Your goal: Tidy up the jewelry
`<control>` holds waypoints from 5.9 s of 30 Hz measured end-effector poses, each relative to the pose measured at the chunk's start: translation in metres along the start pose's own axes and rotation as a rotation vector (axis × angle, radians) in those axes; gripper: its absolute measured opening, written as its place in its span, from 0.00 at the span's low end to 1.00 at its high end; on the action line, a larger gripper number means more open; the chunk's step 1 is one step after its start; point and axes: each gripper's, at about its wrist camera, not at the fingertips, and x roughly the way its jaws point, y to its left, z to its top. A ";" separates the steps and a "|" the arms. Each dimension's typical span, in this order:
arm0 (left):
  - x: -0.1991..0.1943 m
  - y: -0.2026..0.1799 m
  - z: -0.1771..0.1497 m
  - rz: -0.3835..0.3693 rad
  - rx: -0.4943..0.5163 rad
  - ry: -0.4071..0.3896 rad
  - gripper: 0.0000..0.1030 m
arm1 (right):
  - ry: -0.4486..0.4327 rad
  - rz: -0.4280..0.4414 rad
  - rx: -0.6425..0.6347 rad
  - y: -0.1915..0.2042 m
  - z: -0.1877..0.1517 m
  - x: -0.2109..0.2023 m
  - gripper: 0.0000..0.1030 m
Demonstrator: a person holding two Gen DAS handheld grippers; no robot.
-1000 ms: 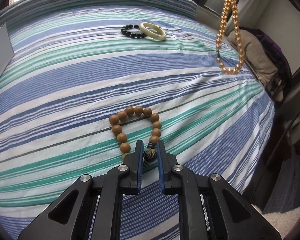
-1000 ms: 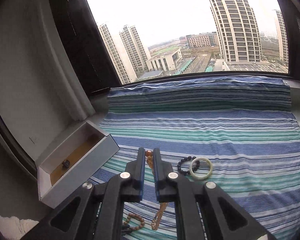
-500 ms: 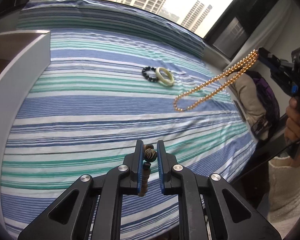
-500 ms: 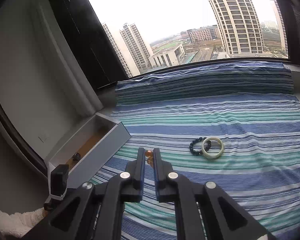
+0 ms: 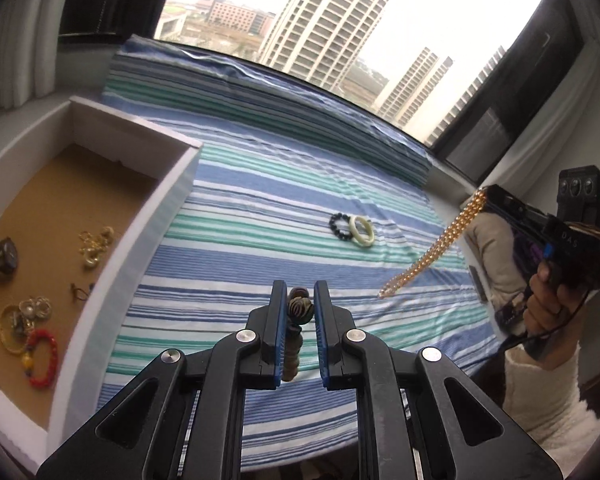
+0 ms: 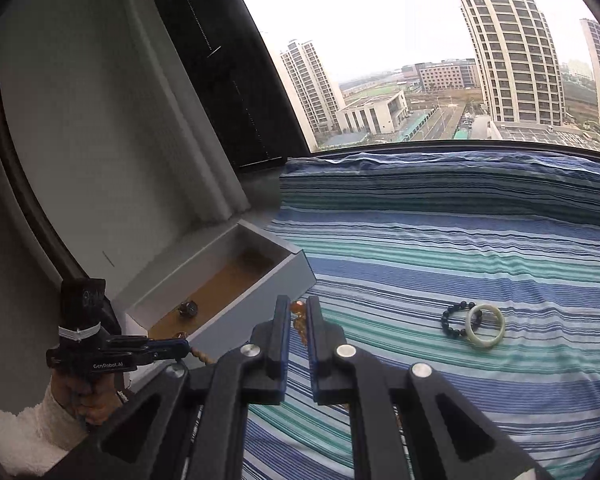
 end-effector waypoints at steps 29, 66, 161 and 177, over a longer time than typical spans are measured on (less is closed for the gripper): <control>0.052 0.253 0.038 0.516 -0.244 0.034 0.17 | 0.228 0.112 -0.227 0.183 0.067 0.368 0.10; 0.087 -0.017 -0.115 0.281 0.130 -0.004 0.96 | 0.032 -0.440 -0.092 0.031 -0.199 0.034 0.78; 0.233 0.020 -0.062 0.211 0.095 0.271 0.09 | 0.445 -0.376 0.080 -0.206 -0.067 0.199 0.49; 0.177 -0.008 -0.059 0.390 0.202 0.087 0.09 | 0.344 -0.287 0.058 -0.142 -0.091 0.135 0.10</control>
